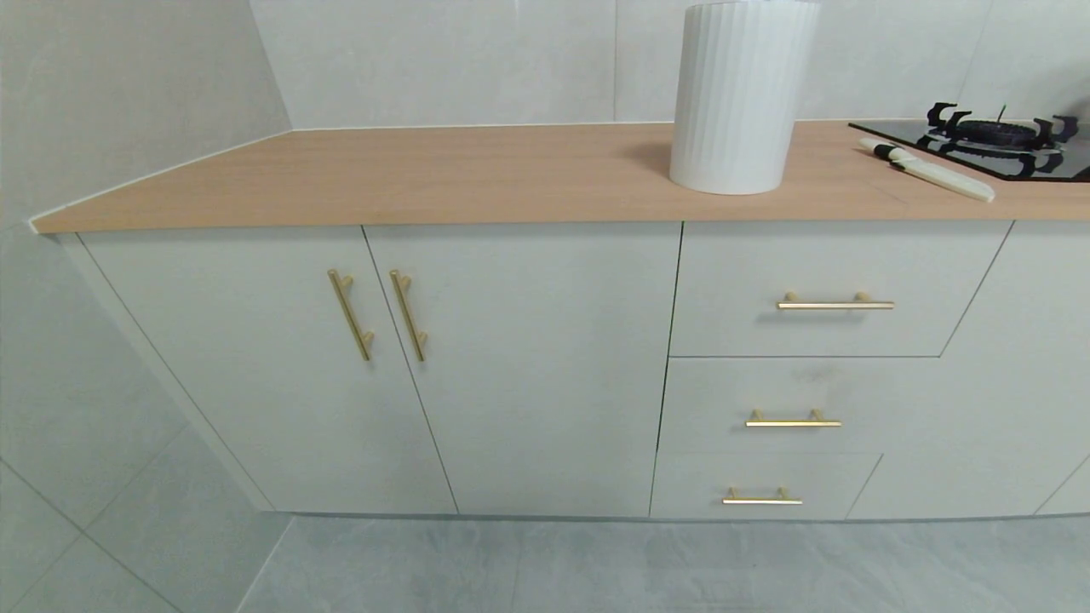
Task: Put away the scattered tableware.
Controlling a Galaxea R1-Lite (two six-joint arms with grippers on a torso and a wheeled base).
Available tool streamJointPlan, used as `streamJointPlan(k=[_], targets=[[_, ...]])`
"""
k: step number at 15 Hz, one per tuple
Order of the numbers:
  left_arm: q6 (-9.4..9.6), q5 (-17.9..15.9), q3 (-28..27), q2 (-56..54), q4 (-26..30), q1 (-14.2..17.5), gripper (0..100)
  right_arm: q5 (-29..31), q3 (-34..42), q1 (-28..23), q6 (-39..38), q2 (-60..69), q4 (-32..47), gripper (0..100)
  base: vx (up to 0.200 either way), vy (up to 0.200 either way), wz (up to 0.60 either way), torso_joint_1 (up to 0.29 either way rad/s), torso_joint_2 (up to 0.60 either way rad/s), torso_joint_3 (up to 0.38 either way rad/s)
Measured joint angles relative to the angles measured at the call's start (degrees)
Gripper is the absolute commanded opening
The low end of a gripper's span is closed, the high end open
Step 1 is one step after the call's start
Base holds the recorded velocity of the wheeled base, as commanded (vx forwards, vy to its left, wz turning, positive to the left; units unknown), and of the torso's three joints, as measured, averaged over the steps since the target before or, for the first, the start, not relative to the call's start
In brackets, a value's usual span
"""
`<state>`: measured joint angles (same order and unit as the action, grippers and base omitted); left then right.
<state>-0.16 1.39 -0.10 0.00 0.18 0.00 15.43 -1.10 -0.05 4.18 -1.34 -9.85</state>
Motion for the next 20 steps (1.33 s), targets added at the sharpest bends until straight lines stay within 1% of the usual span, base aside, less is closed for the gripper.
streamJointPlan(k=[1, 2, 6, 7, 10, 15, 20], targets=[[0.0, 0.0, 0.0, 0.0, 0.0, 0.0, 100, -4.1, 0.5, -0.1, -1.6, 0.5, 2.2, 100, 0.0, 0.0, 0.0, 0.0, 0.0, 0.0], [0.0, 0.0, 0.0, 0.0, 0.0, 0.0, 100, -7.0, 0.8, -0.2, -2.3, 0.9, 4.2, 100, 0.0, 0.0, 0.0, 0.0, 0.0, 0.0], [0.0, 0.0, 0.0, 0.0, 0.0, 0.0, 100, -12.5, 1.0, -0.2, -3.1, 1.3, 9.6, 100, 0.0, 0.0, 0.0, 0.0, 0.0, 0.0], [0.0, 0.0, 0.0, 0.0, 0.0, 0.0, 100, -13.1, 1.0, -0.2, -3.0, 1.3, 9.4, 100, 0.0, 0.0, 0.0, 0.0, 0.0, 0.0], [0.02, 0.0, 0.0, 0.0, 0.0, 0.0, 100, -13.2, 1.1, -0.1, -4.6, 1.4, 9.3, 100, 0.0, 0.0, 0.0, 0.0, 0.0, 0.0], [0.06, 0.0, 0.0, 0.0, 0.0, 0.0, 100, -13.3, 1.1, -0.1, -4.7, 1.4, 9.3, 100, 0.0, 0.0, 0.0, 0.0, 0.0, 0.0], [0.02, 0.0, 0.0, 0.0, 0.0, 0.0, 100, -13.4, 1.1, -0.1, -4.6, 1.4, 9.3, 100, 0.2, 0.0, 0.0, 0.001, -0.01, 0.002]])
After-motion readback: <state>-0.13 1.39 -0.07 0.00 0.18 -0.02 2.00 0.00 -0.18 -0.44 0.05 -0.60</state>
